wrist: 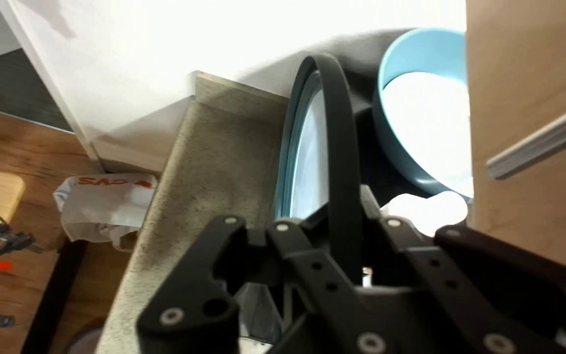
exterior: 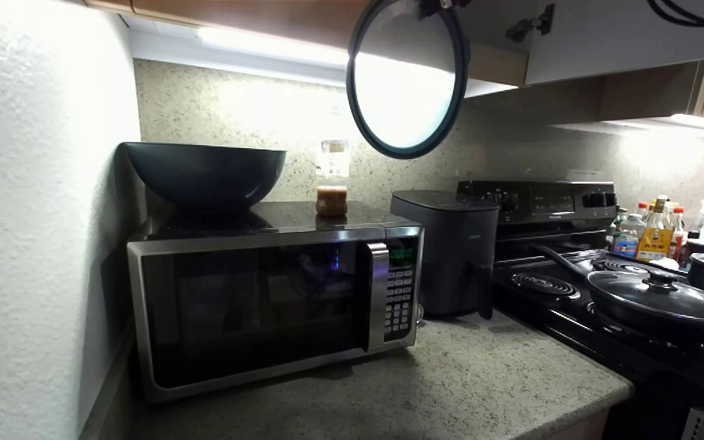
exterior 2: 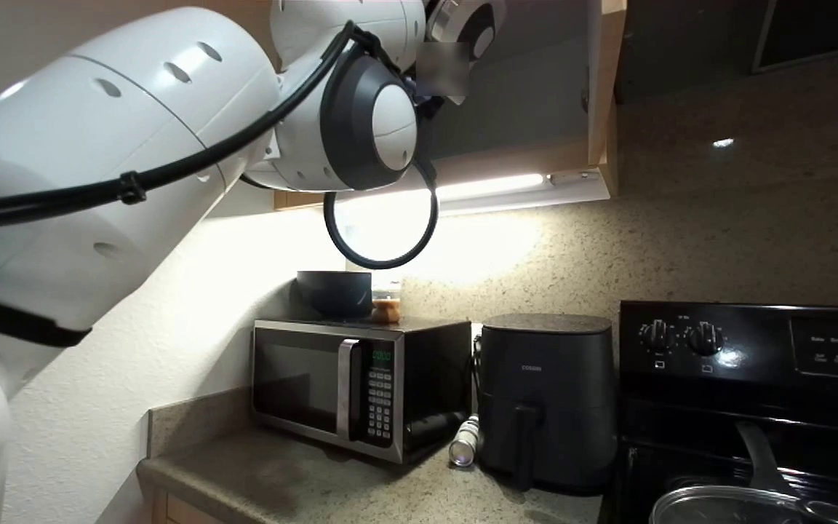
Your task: Take the plastic object in the top cabinet and put it on the counter
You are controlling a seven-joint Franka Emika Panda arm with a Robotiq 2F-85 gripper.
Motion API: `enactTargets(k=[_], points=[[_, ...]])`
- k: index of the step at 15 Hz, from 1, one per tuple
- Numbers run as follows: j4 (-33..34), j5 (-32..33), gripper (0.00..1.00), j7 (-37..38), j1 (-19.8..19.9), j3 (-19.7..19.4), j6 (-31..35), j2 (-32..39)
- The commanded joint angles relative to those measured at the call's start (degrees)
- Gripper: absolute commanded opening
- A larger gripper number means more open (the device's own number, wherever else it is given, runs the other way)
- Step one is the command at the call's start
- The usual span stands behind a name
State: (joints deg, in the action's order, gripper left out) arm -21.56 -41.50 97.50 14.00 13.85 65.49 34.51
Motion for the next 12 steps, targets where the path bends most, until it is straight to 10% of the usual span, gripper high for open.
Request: enactTargets(k=[1, 12], points=[[-3.19, -1.27, 0.04, 5.35, 0.71, -0.22, -4.25, -4.87], [0.44, 0.82, 0.04, 4.50, -0.15, -3.13, -5.97, -1.27]])
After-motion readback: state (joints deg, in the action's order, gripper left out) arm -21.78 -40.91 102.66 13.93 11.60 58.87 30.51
